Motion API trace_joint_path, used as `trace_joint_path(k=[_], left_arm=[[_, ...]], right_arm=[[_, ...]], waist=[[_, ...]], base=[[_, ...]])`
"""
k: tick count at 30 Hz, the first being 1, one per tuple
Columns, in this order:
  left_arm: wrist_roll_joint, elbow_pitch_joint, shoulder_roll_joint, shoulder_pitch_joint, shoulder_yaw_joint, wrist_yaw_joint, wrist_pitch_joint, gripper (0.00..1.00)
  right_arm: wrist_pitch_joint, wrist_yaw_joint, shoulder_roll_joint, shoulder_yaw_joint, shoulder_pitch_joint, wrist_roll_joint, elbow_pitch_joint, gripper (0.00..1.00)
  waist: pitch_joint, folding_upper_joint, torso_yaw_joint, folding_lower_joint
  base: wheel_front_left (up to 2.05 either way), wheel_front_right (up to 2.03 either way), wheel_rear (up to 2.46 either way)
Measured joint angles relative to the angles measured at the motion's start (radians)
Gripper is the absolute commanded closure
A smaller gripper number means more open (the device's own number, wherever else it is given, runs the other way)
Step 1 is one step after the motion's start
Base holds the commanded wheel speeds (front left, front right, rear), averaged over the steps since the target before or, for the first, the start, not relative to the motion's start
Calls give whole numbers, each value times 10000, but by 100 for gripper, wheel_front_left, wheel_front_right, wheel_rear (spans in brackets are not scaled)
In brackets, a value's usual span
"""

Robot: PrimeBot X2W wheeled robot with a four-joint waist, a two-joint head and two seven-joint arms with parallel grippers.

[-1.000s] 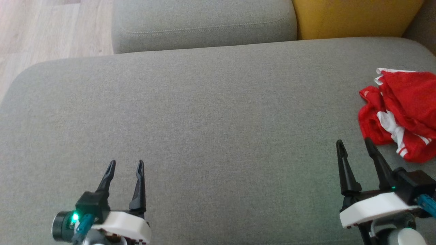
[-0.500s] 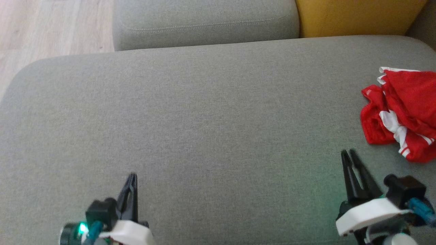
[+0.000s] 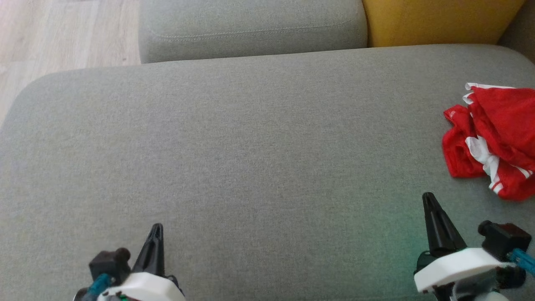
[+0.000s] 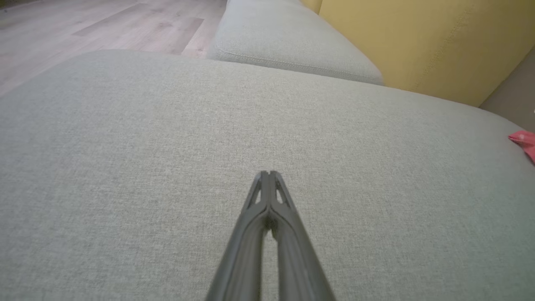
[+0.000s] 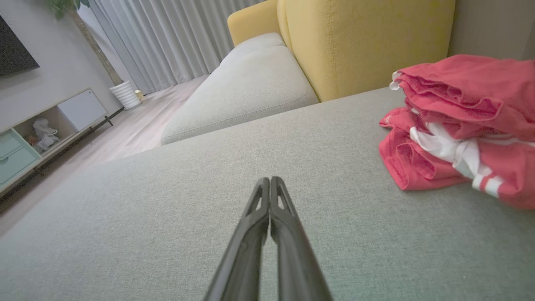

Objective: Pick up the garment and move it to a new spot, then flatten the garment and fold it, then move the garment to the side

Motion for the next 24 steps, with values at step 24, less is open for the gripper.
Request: trace_joint_path(k=[24], left_arm=[[-2888, 221, -84, -321, 606, -614, 531, 100]], right_arm=[[2, 0, -31, -138, -282, 3047, 504, 100]], waist=[[-50, 0, 9, 0]], base=[[0, 0, 0]])
